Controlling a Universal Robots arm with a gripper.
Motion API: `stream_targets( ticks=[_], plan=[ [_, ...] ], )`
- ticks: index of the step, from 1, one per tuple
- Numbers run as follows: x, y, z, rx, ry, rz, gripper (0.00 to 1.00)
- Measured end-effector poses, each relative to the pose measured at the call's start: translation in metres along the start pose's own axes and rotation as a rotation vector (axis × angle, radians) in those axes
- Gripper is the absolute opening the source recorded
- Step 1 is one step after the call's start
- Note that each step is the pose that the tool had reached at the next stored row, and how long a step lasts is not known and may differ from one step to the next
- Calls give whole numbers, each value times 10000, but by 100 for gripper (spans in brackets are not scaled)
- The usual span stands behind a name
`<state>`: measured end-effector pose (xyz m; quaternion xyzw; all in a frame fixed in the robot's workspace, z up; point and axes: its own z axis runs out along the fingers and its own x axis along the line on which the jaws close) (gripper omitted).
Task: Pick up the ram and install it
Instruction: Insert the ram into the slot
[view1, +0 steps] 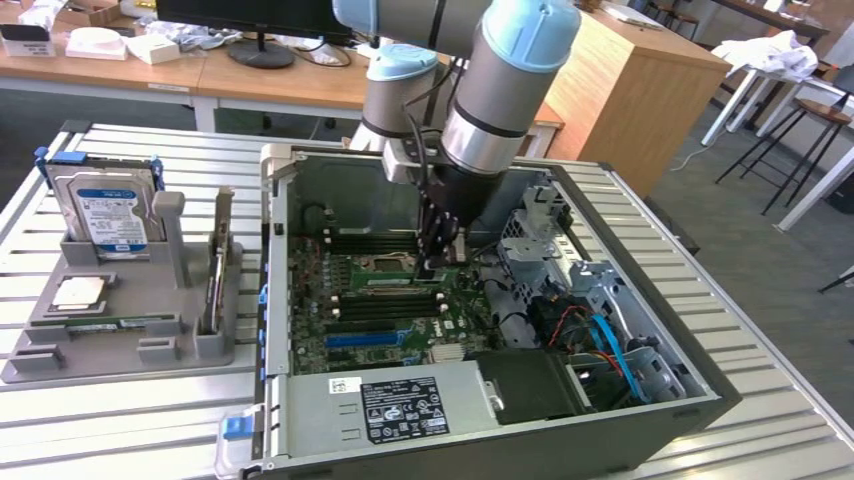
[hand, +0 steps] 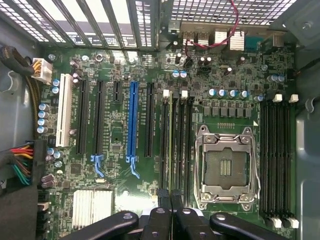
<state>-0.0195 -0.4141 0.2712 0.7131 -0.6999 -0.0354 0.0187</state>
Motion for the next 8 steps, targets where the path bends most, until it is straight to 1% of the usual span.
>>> stream_targets(
  ticks=[5, 8],
  plan=[
    [1, -4, 54, 0, 0, 0, 11],
    [2, -4, 55, 0, 2, 1, 11]
  ],
)
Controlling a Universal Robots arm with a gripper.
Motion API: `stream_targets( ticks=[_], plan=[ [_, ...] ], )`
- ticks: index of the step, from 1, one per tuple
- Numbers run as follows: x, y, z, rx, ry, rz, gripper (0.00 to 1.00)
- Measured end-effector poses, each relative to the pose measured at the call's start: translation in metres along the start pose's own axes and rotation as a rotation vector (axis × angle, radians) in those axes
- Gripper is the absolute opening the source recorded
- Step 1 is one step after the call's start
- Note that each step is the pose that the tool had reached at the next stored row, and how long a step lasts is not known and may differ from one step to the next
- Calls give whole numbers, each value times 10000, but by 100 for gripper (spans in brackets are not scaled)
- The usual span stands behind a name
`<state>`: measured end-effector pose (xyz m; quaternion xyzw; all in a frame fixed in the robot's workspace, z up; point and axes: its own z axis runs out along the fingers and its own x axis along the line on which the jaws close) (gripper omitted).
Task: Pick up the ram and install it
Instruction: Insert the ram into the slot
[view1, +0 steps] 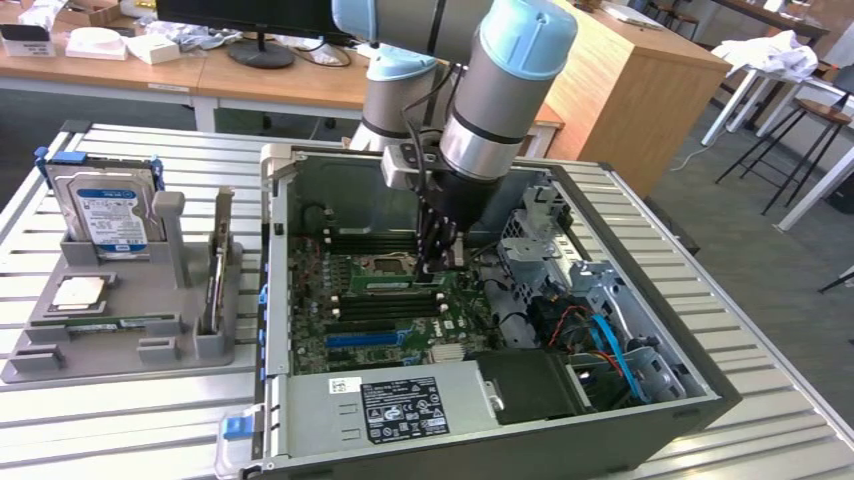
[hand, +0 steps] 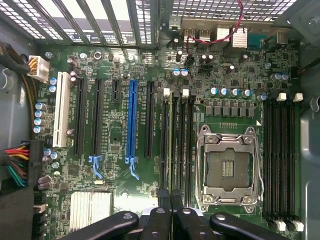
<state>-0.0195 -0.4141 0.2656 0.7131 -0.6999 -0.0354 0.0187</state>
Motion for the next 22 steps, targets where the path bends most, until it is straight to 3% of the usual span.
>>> stream_targets(
  ticks=[22],
  plan=[
    [26, 31, 27, 1, -3, 0, 11]
  ],
)
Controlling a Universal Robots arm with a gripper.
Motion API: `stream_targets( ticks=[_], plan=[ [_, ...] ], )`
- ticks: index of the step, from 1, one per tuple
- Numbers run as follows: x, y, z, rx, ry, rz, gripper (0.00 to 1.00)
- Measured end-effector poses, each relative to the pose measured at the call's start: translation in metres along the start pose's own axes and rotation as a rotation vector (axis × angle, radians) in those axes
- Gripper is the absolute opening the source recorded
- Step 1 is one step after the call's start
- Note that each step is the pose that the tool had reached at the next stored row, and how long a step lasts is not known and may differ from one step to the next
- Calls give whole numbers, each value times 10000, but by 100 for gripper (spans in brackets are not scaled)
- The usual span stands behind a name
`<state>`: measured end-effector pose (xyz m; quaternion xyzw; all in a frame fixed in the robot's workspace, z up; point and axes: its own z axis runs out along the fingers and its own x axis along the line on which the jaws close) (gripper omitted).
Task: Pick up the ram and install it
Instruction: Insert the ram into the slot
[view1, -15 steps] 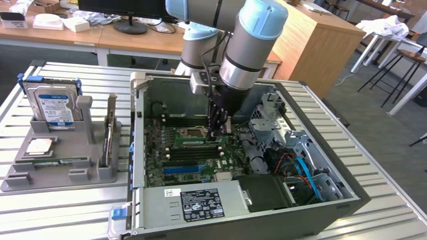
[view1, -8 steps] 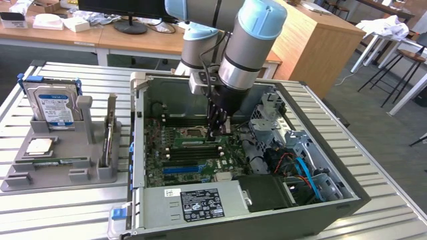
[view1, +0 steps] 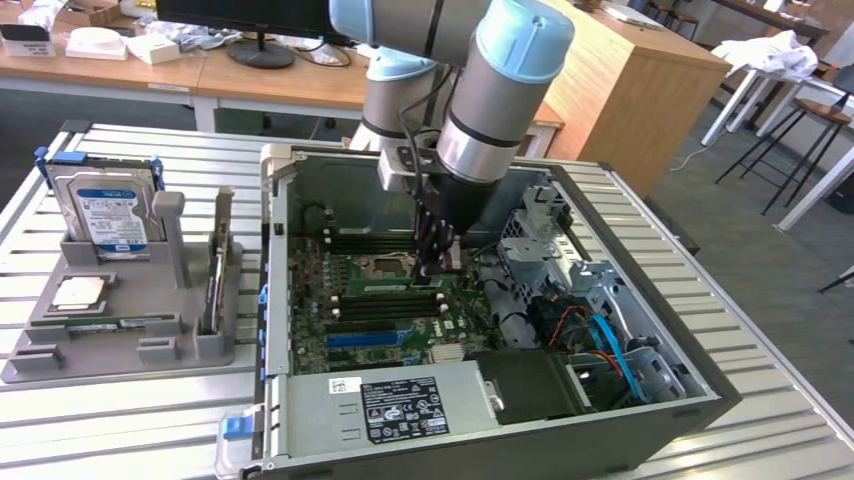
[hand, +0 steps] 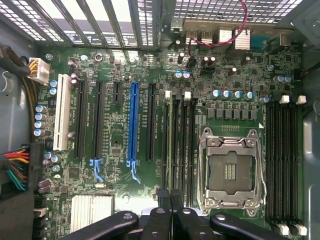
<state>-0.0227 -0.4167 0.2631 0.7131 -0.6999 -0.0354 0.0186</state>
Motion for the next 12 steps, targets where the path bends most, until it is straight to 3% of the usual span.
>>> stream_targets(
  ticks=[6, 12],
  plan=[
    [6, 0, 6, 0, 1, 1, 11],
    [7, -5, 72, 0, -3, 0, 11]
  ],
)
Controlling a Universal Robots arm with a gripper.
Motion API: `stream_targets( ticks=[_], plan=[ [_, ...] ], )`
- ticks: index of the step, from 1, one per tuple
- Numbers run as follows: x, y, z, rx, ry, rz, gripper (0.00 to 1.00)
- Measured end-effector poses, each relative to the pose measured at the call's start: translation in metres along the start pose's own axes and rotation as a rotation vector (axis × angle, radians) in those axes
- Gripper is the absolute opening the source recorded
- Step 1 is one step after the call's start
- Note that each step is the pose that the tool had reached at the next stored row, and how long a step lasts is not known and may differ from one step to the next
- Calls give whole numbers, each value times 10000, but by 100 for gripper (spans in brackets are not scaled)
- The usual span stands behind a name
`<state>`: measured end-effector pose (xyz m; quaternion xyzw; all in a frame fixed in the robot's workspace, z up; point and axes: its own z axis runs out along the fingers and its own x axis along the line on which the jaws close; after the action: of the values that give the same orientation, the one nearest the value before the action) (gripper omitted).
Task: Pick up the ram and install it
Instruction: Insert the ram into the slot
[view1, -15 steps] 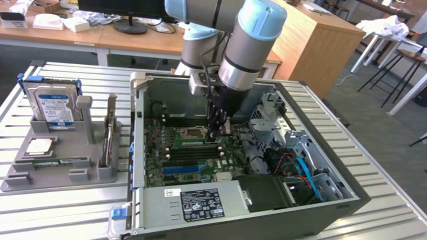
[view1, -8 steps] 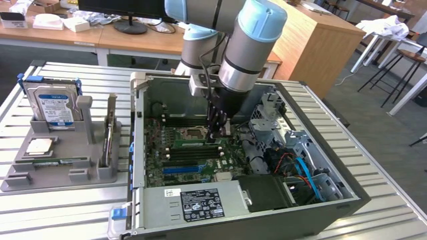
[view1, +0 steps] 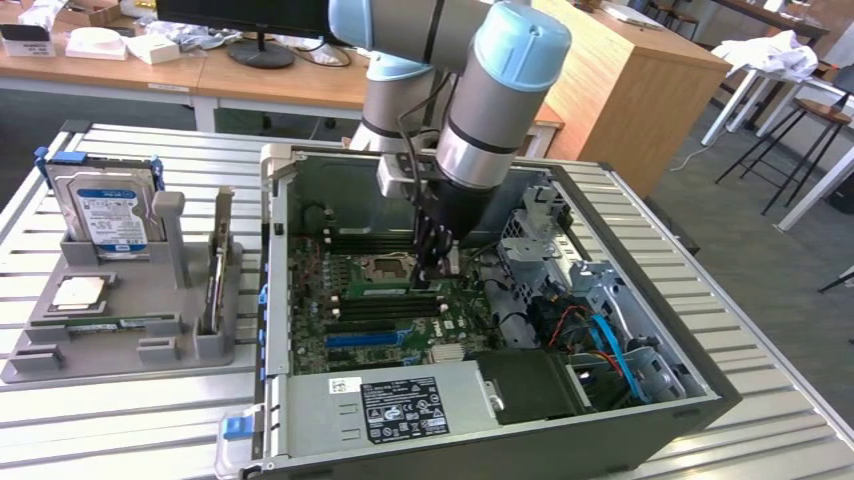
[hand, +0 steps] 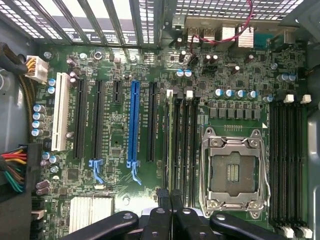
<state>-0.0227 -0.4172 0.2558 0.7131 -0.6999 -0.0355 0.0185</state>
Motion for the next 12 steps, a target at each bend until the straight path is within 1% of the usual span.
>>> stream_targets(
  ticks=[7, 12],
  plan=[
    [2, -5, 68, -1, 1, -1, 11],
    [2, -6, 72, -1, 2, 0, 11]
  ],
)
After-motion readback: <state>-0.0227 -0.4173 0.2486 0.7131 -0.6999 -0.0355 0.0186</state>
